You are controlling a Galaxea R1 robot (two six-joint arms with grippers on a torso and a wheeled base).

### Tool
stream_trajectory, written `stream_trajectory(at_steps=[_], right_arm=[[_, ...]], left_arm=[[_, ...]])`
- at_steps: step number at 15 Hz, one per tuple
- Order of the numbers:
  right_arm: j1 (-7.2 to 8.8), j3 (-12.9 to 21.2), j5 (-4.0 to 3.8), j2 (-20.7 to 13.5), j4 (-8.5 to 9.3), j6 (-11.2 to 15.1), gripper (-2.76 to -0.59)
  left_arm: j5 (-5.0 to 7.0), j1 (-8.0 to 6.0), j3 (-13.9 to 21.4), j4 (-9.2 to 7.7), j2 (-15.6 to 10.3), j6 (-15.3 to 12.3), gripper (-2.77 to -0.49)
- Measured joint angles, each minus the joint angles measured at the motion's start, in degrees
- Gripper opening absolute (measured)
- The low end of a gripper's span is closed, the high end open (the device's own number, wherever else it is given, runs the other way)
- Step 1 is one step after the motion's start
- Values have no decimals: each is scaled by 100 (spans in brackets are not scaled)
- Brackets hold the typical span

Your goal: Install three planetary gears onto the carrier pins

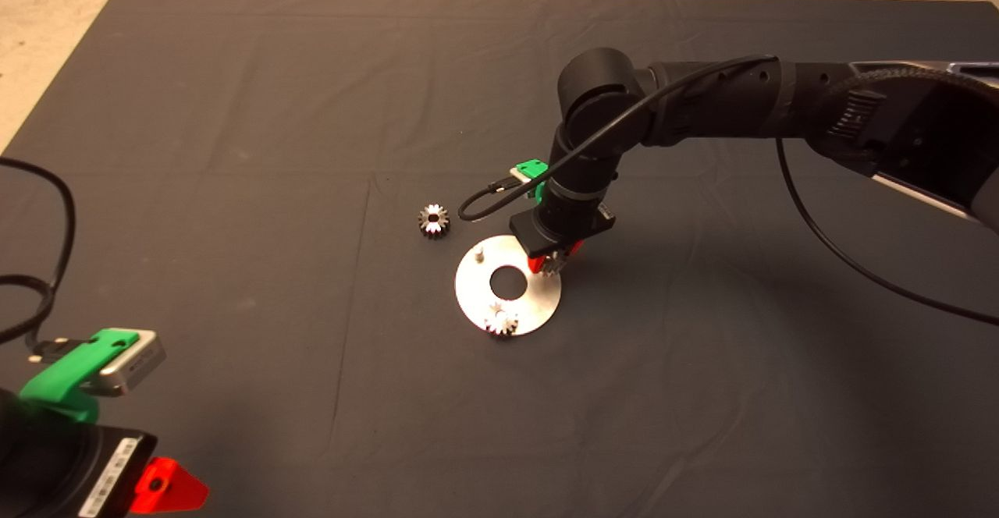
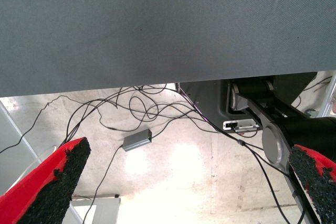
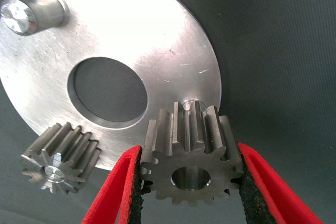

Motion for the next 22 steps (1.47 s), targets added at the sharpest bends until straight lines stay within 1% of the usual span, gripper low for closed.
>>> stream_trajectory(at_steps=[2,3,18,22], right_arm=[[-26,15,-22,-20,-5,0,-228],[-37,15,-9,-22,-6,0,-228],[-40,64,-11,-31,-20,2,-227],[-42,73,-16,-31,-22,2,-222]], left_arm=[[1,0,0,0,-1,0,-49],[0,-1,0,0,2,0,-49],[1,0,0,0,2,0,-49],[1,0,0,0,2,0,-49]])
